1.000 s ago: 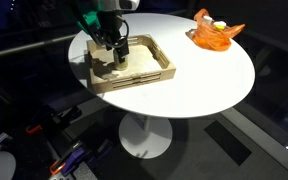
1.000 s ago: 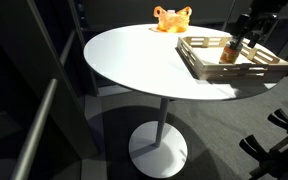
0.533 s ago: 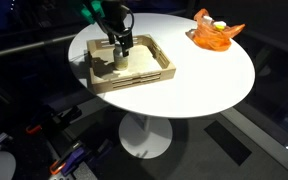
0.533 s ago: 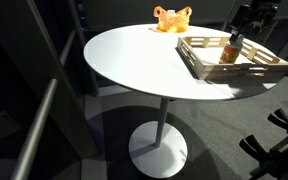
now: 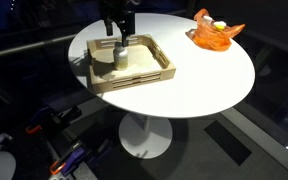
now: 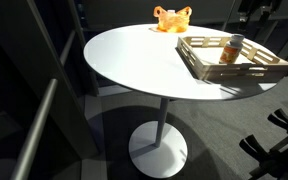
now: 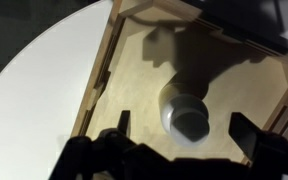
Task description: Put the white lid on the white bottle
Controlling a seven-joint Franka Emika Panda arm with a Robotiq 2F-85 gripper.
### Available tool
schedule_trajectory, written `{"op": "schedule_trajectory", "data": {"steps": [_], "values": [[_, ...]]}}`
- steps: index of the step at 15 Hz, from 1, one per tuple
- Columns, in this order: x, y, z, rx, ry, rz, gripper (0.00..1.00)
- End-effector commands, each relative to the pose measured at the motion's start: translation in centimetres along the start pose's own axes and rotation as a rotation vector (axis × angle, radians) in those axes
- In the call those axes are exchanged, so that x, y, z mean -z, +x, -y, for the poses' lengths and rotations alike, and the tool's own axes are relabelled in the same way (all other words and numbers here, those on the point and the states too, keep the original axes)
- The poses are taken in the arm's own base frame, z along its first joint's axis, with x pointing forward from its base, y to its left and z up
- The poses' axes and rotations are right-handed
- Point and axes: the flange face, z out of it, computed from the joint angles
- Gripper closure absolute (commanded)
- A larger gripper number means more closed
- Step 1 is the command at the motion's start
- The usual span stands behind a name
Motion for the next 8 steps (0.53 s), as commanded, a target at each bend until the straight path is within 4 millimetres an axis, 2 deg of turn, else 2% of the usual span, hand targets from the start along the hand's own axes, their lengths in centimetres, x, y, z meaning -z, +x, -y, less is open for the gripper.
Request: {"op": "schedule_trajectory", "data": {"steps": [1, 8], "values": [[2.5, 1.0, -1.0, 0.028, -0.055, 0.035, 0.00], [7.7, 1.7, -2.4, 0.082, -0.051, 0.027, 0.00]]}}
